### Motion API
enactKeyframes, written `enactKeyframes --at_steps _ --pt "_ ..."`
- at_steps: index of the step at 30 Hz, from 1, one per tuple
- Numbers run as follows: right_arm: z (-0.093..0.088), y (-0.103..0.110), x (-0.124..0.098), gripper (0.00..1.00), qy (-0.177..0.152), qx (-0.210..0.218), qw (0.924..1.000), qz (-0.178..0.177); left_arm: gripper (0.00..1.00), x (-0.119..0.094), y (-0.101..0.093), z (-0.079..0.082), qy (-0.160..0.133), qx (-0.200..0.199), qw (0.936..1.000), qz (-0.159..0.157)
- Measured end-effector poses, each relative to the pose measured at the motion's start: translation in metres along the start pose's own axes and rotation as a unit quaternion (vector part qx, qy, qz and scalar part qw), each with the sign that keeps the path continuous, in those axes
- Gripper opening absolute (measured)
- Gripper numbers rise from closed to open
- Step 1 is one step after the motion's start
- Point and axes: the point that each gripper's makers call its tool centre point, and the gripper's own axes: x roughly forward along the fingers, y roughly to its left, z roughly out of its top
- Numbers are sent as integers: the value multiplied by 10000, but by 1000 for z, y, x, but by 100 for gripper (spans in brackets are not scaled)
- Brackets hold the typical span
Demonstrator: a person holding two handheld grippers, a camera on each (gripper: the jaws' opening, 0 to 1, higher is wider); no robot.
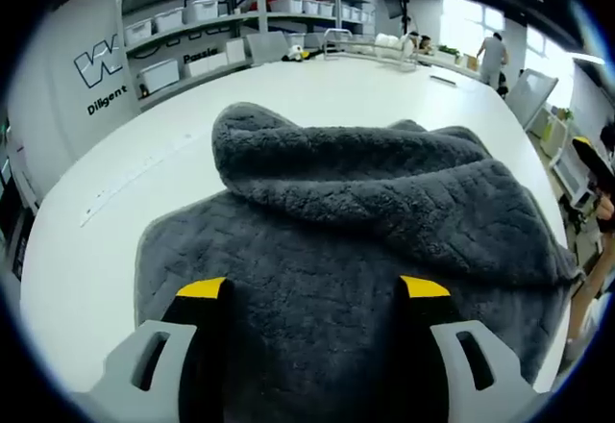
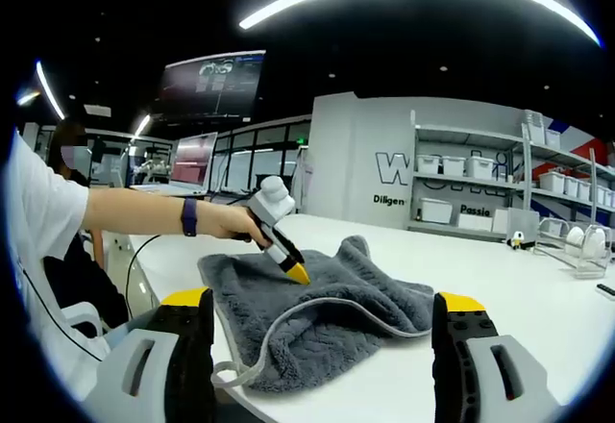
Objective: Open the folded towel by lifting each exposed corner and separating the folded layers until the towel lies flat within the target outline without major curled edges
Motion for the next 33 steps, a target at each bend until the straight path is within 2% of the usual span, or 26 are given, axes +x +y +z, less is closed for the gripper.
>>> enactKeyframes --at_steps 4,7,10,15,21,26,29,33 --pt "0 -1 -1 96 -14 25 10000 -17 65 -1 4 1 -147 -43 9998 -134" --pt "1 0 -2 96 -19 20 10000 -1 59 -2 13 2 -382 -100 9991 -130" --pt "2 1 -3 95 -27 13 10000 5 49 -4 18 3 -653 -232 9974 -175" --pt "3 1 -3 95 -38 15 10000 -1 25 -6 44 3 -1056 -425 9935 12" --pt "3 -2 -3 95 -43 39 10000 -29 13 -7 54 2 -1356 -483 9896 3" --pt "3 -1 -4 95 -51 39 10000 -28 7 -12 58 -3 -1258 -226 9915 240" --pt "3 0 -4 94 -51 37 10000 -14 6 -15 63 -6 -1186 -215 9921 344" --pt "2 1 -5 94 -42 43 10000 -2 6 -26 79 -17 -1038 -217 9925 613"
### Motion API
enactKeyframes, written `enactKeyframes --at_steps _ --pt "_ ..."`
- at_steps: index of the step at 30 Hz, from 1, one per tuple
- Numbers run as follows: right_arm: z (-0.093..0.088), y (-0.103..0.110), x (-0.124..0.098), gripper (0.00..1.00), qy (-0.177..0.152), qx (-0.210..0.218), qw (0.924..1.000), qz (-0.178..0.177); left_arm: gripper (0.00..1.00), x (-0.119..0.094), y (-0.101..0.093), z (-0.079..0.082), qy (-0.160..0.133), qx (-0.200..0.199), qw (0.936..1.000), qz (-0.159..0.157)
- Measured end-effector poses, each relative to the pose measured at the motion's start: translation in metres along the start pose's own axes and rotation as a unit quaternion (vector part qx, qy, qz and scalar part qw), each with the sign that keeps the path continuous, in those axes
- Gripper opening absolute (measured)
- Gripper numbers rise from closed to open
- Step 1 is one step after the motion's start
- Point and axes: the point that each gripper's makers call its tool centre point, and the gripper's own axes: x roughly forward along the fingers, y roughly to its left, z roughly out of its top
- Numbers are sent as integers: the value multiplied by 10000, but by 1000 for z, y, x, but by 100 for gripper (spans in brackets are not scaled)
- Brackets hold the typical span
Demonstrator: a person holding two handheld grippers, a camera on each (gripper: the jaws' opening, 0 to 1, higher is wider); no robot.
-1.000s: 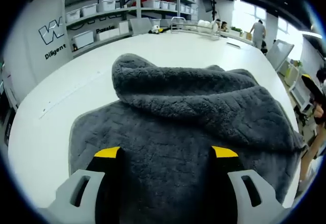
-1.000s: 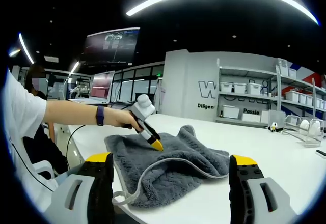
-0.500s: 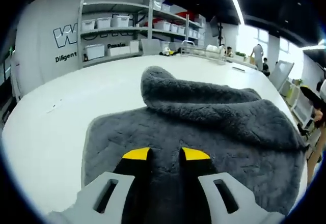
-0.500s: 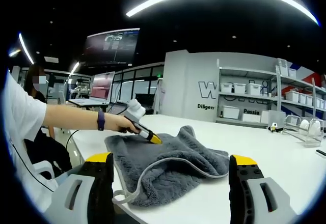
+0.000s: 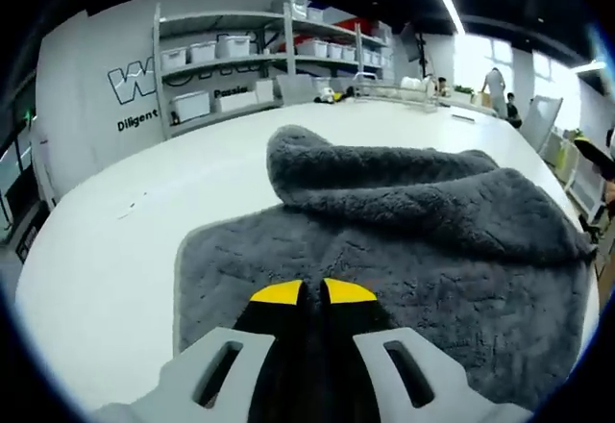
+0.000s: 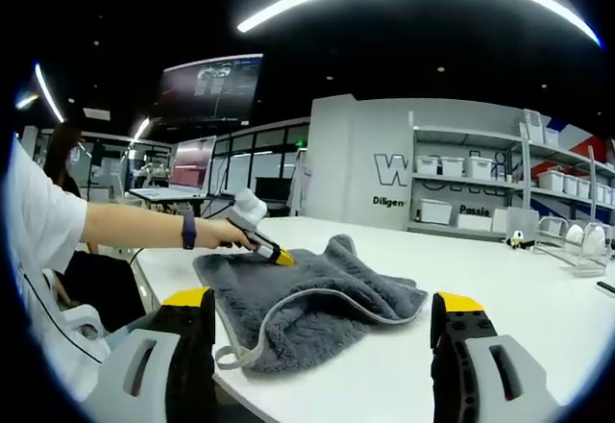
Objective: Open the folded towel by lifting each exposed corner and separating the folded layers until the towel lies flat within the target outline without major curled edges
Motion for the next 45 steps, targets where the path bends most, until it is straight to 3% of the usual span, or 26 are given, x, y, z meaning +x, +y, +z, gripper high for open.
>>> enactKeyframes --at_steps 16,19,25,36,41,45 --pt "-1 -4 1 94 7 39 10000 -45 6 -54 87 -38 -116 -586 9954 751" --pt "-2 -5 2 94 20 43 10000 -57 6 -69 111 -49 -168 -784 9919 989" --pt "-3 -8 2 94 26 61 10000 -65 6 -90 139 -64 -223 -973 9868 1275" --pt "-4 -14 1 94 25 99 9999 -119 6 -112 164 -79 -298 -1227 9784 1638" --pt "-5 -13 2 94 36 87 9999 -86 8 -112 164 -78 -503 -1610 9744 1485" --pt "-5 -13 2 94 40 91 9999 -88 12 -116 161 -79 -518 -1681 9742 1412"
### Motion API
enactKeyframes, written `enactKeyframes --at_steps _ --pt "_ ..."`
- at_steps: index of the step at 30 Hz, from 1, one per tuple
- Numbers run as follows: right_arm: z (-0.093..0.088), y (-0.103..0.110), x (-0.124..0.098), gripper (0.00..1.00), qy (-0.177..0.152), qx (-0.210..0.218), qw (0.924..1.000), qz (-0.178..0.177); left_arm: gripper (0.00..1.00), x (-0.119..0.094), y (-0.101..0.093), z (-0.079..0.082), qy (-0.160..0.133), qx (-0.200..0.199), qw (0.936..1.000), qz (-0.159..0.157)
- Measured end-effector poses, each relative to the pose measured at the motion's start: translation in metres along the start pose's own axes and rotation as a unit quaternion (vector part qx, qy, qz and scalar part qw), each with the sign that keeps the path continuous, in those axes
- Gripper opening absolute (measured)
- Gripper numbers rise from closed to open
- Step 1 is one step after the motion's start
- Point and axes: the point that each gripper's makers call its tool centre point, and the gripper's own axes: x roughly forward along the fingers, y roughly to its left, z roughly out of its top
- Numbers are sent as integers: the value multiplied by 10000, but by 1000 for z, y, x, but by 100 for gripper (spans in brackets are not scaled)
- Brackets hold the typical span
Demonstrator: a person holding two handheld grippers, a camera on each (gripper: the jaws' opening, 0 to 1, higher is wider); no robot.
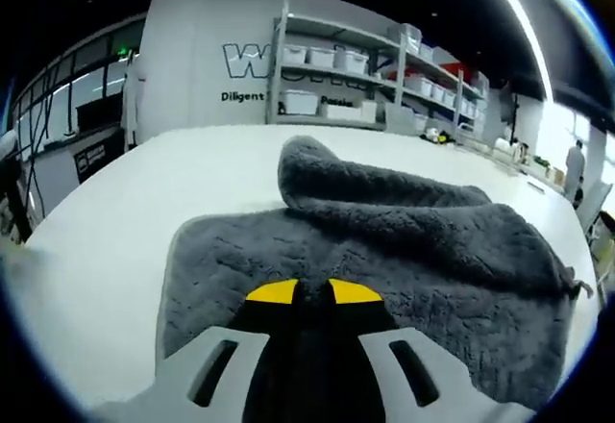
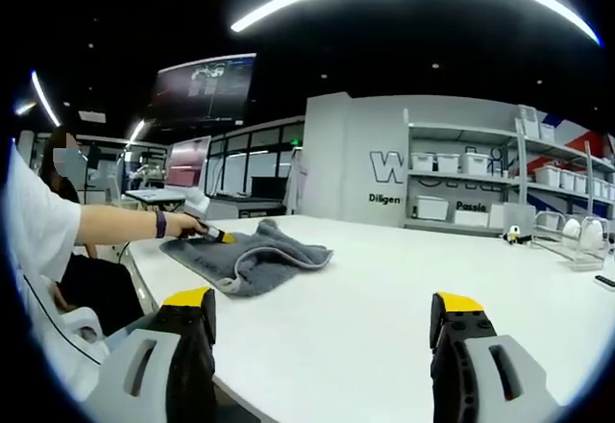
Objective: Open the folded towel by lifting each exposed corner and separating the folded layers until the towel lies flat within the target outline without major curled edges
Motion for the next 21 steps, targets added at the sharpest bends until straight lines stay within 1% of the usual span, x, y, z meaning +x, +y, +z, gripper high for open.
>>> enactKeyframes --at_steps 3,4,5,6,9,10,11,12,14,16,17,19,21 --pt "-1 -1 1 94 8 27 10000 -22 21 -5 -2 2 -10 226 9997 2" --pt "-1 -1 1 94 21 31 10000 -21 26 -8 1 6 -76 351 9993 123" --pt "-2 0 2 94 39 32 10000 -16 29 -11 3 9 -146 407 9989 186" --pt "-3 1 2 93 54 29 10000 -8 32 -15 1 11 -185 394 9989 158" --pt "-4 4 3 93 91 10 10000 34 37 -28 -10 21 -431 429 9981 -87" --pt "-5 5 4 93 98 4 9999 56 40 -35 -16 25 -544 385 9976 -175" --pt "-5 6 4 93 100 4 9999 67 45 -37 -19 26 -576 385 9974 -210" --pt "-5 7 5 93 104 3 9999 81 51 -45 -29 28 -671 493 9959 -362" --pt "-6 8 7 93 130 -3 9999 104 57 -58 -38 27 -744 614 9945 -418" --pt "-8 10 9 93 170 -9 9998 131 62 -71 -52 24 -829 690 9925 -582" --pt "-9 11 9 93 185 -8 9997 148 64 -81 -63 19 -859 645 9916 -719" --pt "-9 13 10 92 154 23 9997 181 68 -90 -75 12 -895 613 9901 -892" --pt "-8 15 11 91 121 68 9996 226 70 -101 -89 2 -906 731 9884 -971"
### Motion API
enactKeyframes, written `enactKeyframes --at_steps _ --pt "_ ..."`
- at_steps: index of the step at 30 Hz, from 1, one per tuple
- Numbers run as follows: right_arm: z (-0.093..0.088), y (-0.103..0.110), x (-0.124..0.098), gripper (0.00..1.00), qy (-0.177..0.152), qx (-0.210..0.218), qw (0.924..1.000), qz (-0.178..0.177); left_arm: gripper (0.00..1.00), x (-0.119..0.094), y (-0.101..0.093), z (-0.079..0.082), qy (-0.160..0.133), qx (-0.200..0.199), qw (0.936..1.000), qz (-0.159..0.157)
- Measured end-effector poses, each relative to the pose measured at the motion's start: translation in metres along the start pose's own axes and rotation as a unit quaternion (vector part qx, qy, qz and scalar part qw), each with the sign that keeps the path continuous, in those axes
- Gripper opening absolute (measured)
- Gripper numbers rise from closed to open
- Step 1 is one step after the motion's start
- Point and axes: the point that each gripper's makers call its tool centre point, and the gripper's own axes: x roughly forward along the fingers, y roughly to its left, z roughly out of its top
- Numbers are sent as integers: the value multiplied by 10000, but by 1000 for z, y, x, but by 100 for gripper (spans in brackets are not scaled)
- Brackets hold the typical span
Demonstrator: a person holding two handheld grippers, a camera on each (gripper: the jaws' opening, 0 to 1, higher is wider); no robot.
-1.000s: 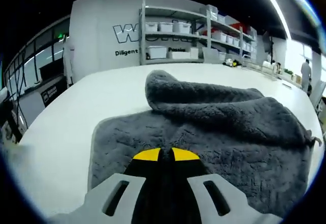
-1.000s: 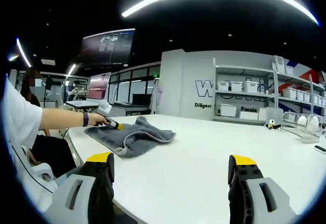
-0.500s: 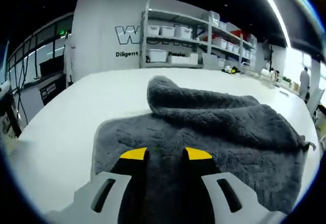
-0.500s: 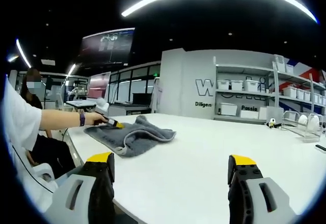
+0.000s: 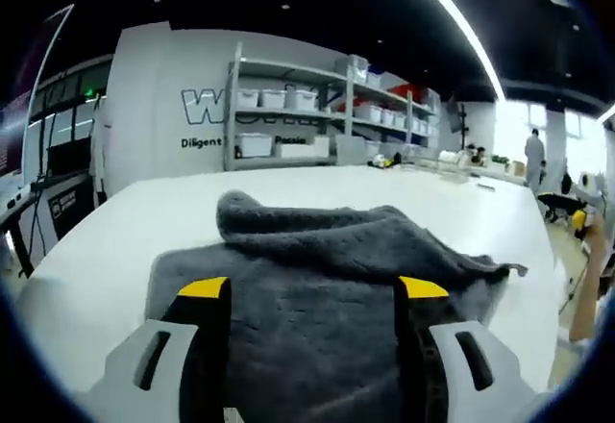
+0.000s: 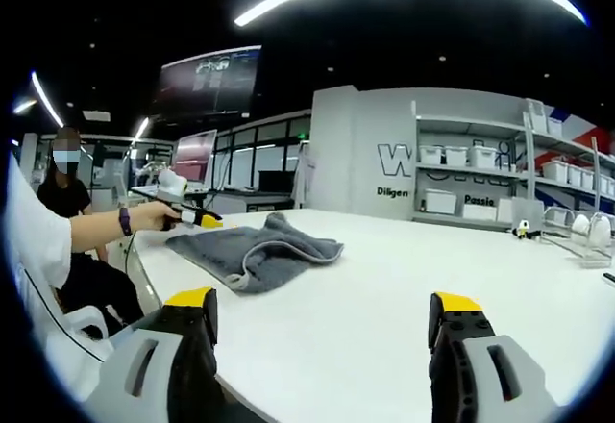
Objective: Open the folded towel by lifting each exposed corner and separating the folded layers until the towel lies flat within the target outline without major curled edges
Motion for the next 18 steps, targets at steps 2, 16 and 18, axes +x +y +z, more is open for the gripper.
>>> enactKeyframes --at_steps 2,16,18 --pt "-1 2 1 91 0 31 10000 30 73 -8 -19 -5 46 257 9995 -152" --pt "-14 23 27 94 179 191 9996 74 92 -67 -93 21 -610 172 9977 243" --pt "-21 33 36 94 322 262 9988 248 96 -74 -91 25 -794 7 9958 456"
